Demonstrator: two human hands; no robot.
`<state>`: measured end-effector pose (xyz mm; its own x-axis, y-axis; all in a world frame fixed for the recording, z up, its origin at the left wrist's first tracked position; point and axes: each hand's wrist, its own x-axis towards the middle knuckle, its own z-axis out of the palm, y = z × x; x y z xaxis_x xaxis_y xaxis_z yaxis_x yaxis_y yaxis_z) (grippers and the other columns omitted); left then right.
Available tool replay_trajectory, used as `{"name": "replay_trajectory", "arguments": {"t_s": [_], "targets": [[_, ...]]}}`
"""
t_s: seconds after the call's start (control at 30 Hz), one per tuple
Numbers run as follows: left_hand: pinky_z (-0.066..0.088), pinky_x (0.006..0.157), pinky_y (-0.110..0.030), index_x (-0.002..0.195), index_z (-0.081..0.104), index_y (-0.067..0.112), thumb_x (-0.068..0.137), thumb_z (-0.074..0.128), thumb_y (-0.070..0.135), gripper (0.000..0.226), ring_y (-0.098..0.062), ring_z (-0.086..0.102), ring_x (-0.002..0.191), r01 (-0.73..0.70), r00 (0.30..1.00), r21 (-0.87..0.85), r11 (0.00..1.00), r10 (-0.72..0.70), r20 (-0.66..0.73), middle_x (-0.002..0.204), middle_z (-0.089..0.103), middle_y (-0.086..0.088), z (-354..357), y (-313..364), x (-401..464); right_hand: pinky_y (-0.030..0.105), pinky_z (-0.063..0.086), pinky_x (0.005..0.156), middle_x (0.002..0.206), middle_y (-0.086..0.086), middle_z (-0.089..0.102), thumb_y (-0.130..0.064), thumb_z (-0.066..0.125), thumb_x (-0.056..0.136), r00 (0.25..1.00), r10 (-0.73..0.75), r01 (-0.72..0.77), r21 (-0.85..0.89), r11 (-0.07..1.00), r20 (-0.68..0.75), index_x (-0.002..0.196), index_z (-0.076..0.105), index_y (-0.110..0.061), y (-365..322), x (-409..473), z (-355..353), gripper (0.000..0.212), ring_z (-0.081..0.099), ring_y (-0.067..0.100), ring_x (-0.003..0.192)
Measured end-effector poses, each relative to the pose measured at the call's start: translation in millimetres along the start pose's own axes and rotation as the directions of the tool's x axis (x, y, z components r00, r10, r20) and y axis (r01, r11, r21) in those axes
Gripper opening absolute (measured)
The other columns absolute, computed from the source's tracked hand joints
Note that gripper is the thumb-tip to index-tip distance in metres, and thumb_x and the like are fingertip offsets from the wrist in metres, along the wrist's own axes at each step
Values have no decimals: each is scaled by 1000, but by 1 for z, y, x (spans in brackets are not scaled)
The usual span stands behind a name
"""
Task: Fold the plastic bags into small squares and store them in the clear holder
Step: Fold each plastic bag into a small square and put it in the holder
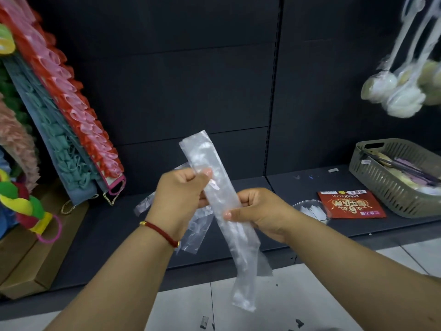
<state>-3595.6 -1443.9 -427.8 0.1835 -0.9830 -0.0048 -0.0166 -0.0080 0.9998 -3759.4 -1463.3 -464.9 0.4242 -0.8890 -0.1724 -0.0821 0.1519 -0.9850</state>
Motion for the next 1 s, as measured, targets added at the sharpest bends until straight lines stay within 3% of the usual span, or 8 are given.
{"name": "replay_trajectory", "arguments": {"t_s": [0.17,0.3,0.4,0.53,0.6,0.7,0.87,1.0], "targets": [[59,60,-30,77,69,-1,95,62,17,26,-26,69,69,-85,972,7,996,85,-220,78,72,-20,-13,3,16,33,57,86,92,-1,74,-18,83,76,993,111,-91,-388,917,29,95,70,-14,11,-6,7,23,69,13,84],[59,78,-51,68,62,11,91,64,25,27,-26,60,71,-118,915,-44,992,91,-394,76,60,-17,-32,0,31,20,45,68,95,0,60,-43,76,78,930,-40,-44,-219,975,-365,99,55,-20,12,-1,0,37,57,10,82],[60,75,-41,66,52,16,94,63,20,31,-24,57,75,-117,870,-151,982,28,-493,76,55,-9,-37,-2,36,23,47,74,89,-1,62,-48,73,79,945,-64,-8,-220,975,-320,93,57,-16,16,1,-4,38,59,12,82],[59,75,-37,74,57,17,95,62,18,22,-23,64,80,-95,827,-278,956,-80,-556,76,59,-5,-38,-4,42,29,53,77,97,2,69,-46,76,73,986,132,-140,-74,987,-103,100,57,-13,27,2,0,47,65,15,84],[59,72,-35,72,55,16,95,62,20,25,-23,65,80,-81,813,-303,949,-113,-572,79,60,-7,-40,-6,45,29,56,76,97,8,70,-31,78,78,980,183,-181,30,983,-81,100,58,-10,32,4,1,37,68,19,83],[60,70,-33,69,56,15,95,62,18,26,-19,67,75,-87,799,-306,948,-117,-590,76,62,-3,-42,-6,46,25,55,63,74,12,69,-8,76,81,975,80,-72,48,996,-205,81,63,-6,34,7,0,14,65,17,64],[54,53,-25,66,54,13,93,60,16,28,-20,67,69,-72,766,-278,958,-126,-630,72,62,-6,-52,-9,51,24,57,62,60,0,68,-10,77,82,939,-154,39,-350,936,-308,71,67,-10,24,8,-15,14,64,11,58],[53,49,-22,64,53,11,93,62,13,30,-17,63,63,-79,740,-261,962,-119,-662,68,58,-5,-57,-14,54,25,56,66,69,2,67,-13,70,89,923,-209,136,-234,963,-322,78,64,-11,18,7,-21,12,65,14,66]]}}
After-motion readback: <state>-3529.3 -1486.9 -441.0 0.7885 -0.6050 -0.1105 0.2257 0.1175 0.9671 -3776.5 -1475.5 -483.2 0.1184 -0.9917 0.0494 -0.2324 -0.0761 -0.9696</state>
